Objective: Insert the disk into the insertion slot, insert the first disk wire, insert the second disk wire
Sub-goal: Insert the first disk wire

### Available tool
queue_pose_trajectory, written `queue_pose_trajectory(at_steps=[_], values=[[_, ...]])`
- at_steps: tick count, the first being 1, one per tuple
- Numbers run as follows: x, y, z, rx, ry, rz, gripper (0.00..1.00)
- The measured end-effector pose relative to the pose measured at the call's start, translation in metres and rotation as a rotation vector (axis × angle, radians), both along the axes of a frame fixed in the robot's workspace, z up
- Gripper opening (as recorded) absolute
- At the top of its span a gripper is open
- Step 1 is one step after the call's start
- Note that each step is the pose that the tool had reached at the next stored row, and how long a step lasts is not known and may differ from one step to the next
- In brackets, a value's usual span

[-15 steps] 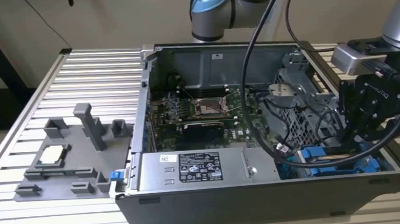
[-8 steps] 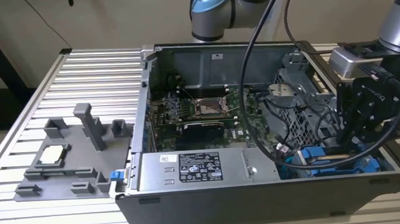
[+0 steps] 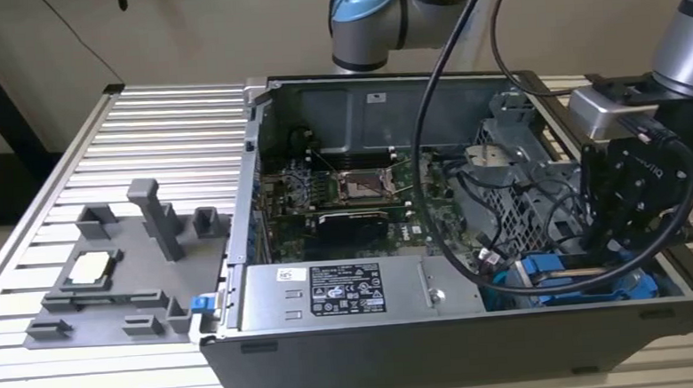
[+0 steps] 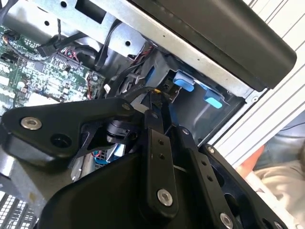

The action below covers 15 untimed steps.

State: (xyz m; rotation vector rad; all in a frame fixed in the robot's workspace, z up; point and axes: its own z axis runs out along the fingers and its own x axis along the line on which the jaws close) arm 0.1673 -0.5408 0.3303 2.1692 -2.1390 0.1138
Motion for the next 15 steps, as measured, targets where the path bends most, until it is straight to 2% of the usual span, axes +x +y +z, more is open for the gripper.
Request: queue_pose_trajectory(at_steps=[1,3,4,6,8,15], values=[[0.0,0.0,-0.0001,0.0003,-0.0001,0.0,0.25],[0.0001,0.0,0.0006,-0.0011,-0.0002,0.0,0.25],[0.0002,-0.0002,0.0009,0.0024,-0.0002,0.0,0.33],[0.0002,-0.0003,0.0046,0.0102,-0.0001,0.0,0.33],[0.0002,-0.0004,0.0114,0.0129,-0.0002,0.0,0.33],[0.0001,-0.0004,0.0435,0.0129,-0.0002,0.0,0.33]])
